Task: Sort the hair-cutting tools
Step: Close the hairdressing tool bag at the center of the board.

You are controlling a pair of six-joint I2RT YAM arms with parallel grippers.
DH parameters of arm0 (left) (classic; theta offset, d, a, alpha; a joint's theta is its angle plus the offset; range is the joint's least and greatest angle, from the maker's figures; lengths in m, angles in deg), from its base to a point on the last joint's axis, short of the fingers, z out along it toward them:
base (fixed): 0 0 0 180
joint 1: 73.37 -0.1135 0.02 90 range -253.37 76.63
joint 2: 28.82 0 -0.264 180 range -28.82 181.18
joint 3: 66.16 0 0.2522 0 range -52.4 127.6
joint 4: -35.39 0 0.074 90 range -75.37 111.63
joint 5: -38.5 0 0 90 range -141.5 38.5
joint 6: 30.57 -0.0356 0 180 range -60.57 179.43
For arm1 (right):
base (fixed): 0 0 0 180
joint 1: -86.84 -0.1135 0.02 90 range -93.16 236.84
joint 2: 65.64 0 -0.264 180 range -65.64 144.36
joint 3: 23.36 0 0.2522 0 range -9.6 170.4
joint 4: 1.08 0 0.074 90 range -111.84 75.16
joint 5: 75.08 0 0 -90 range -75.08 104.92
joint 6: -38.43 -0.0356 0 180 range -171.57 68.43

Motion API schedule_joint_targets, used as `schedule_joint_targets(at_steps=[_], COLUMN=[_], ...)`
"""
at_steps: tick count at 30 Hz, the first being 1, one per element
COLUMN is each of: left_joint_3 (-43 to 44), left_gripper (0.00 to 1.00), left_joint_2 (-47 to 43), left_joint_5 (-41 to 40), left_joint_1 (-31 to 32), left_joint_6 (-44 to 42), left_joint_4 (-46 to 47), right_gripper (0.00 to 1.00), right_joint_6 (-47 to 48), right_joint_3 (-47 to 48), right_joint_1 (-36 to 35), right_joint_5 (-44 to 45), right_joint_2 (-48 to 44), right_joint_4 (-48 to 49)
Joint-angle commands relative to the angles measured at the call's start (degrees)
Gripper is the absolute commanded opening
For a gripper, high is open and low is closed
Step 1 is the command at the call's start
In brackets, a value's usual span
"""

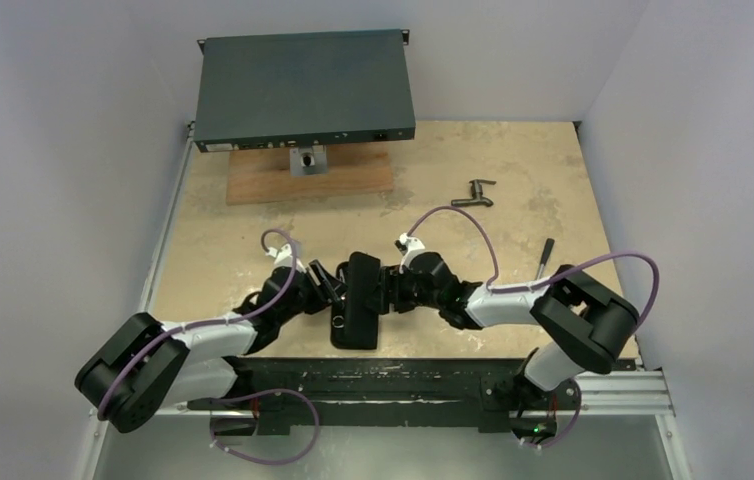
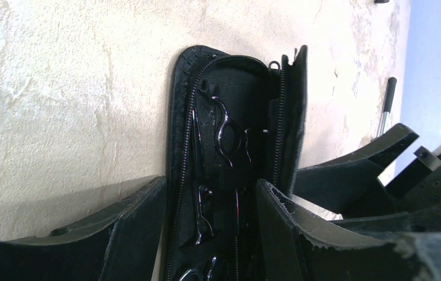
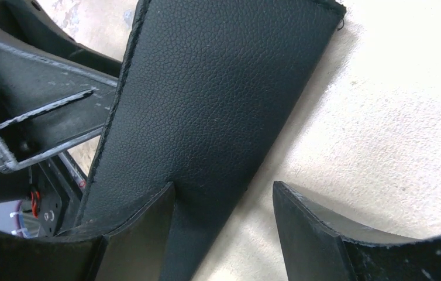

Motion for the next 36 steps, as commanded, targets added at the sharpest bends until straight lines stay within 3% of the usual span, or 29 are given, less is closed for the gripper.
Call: schedule_joint_targets(at_steps=[1,9,17,23,28,30,33,36], left_joint_3=[-2.07,-3.6,-2.57,-0.25,2.21,0.09,-2.31,-2.99], left_gripper=[0.57,0.6,0.74,0.76,0.76,0.77,0.88,0.89], left_joint_2=[-1.82,-7.88,-21.25,-24.73,-25.19,-28.73,-34.55,-37.41], left_joint_5=[0.68,-1.74,-6.35,-5.95,-11.1,-12.8,-13.81,-12.5], left_joint_1=[-0.07,-0.08,-0.09,-0.17,-0.17,-0.17,-0.22,-0.31], left_joint_6=[2.45,3.06,1.61,-0.11,1.27,3.02,3.01,1.79], left_joint_4=[4.22,1.45,-13.76,-20.3,-34.26,-35.12,-35.35,-34.4], right_gripper=[0.63,0.61,0.62,0.61,0.61,0.61,0.61,0.61], right_joint_6=[-1.01,-2.79,-2.98,-1.68,-1.36,-1.36,-1.32,-1.01], right_joint_3=[3.06,3.98,4.59,6.89,7.87,7.95,8.03,8.46], right_joint_1=[-0.38,-0.47,-0.47,-0.91,-1.02,-1.0,-1.11,-1.4], right_joint_5=[-1.54,-2.51,-2.5,-1.62,-1.68,-1.85,-2.04,-1.98], right_joint_2=[2.81,8.37,9.75,10.21,10.75,10.99,11.29,11.88], right_joint_4=[1.59,2.81,3.16,0.76,0.47,0.62,0.85,0.51])
